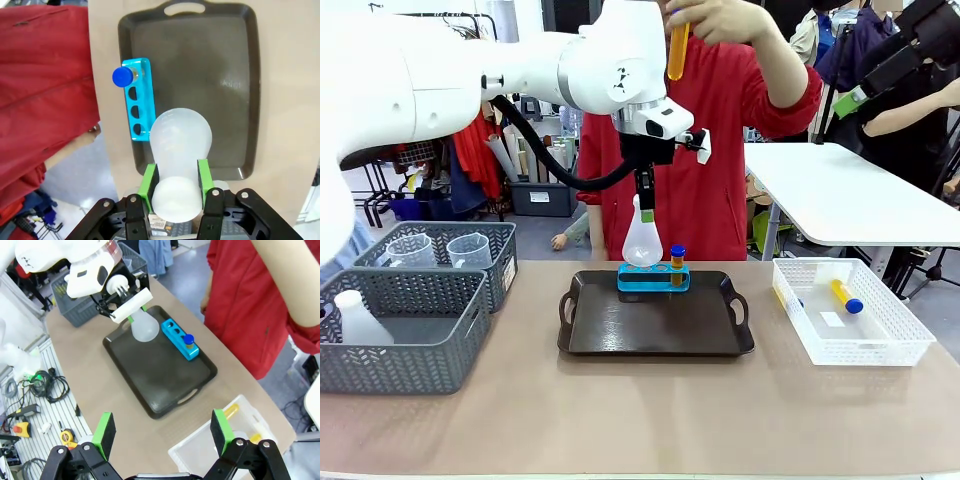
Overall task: Prepare the laboratory tools.
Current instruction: Pick up one Small flask and place it on the Handle tray.
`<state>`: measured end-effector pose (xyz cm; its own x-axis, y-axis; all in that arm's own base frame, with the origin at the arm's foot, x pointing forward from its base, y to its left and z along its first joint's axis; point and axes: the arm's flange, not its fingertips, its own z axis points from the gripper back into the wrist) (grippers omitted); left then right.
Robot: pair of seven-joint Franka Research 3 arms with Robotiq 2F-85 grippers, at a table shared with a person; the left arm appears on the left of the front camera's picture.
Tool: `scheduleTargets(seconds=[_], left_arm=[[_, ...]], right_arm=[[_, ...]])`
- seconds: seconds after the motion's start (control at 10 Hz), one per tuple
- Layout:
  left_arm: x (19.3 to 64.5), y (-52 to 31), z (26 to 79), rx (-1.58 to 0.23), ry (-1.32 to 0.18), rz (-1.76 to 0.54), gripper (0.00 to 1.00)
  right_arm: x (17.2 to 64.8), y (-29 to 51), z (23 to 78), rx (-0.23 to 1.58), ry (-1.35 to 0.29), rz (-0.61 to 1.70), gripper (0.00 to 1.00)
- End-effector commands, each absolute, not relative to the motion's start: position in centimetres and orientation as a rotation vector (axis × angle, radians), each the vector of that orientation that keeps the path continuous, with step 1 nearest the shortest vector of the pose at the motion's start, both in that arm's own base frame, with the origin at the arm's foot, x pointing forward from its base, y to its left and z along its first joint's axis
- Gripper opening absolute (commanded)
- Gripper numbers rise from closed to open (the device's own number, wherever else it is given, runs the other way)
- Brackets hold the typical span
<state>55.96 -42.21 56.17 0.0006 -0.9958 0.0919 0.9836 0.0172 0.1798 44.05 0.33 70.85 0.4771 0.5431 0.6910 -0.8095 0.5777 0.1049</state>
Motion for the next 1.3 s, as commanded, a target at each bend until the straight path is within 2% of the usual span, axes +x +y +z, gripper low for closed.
scheduleTargets(seconds=[0.0, 0.2, 0.4, 1.2], left_arm=[[55.9, -42.3, 55.8, 0.074, -0.221, -1.554, 0.0], [56.0, -42.3, 55.9, 0.069, -0.213, -1.556, 0.0], [57.5, -44.8, 53.9, 0.015, -0.197, -1.634, 0.0], [62.0, -54.6, 47.5, -0.015, -0.111, -1.837, 0.0]], right_arm=[[44.0, 0.4, 71.0, 0.464, -0.666, 0.867, 1.0], [44.0, 0.4, 71.0, 0.464, -0.666, 0.867, 1.0], [44.0, 0.4, 71.0, 0.464, -0.666, 0.867, 1.0], [44.0, 0.4, 71.0, 0.464, -0.666, 0.867, 1.0]])
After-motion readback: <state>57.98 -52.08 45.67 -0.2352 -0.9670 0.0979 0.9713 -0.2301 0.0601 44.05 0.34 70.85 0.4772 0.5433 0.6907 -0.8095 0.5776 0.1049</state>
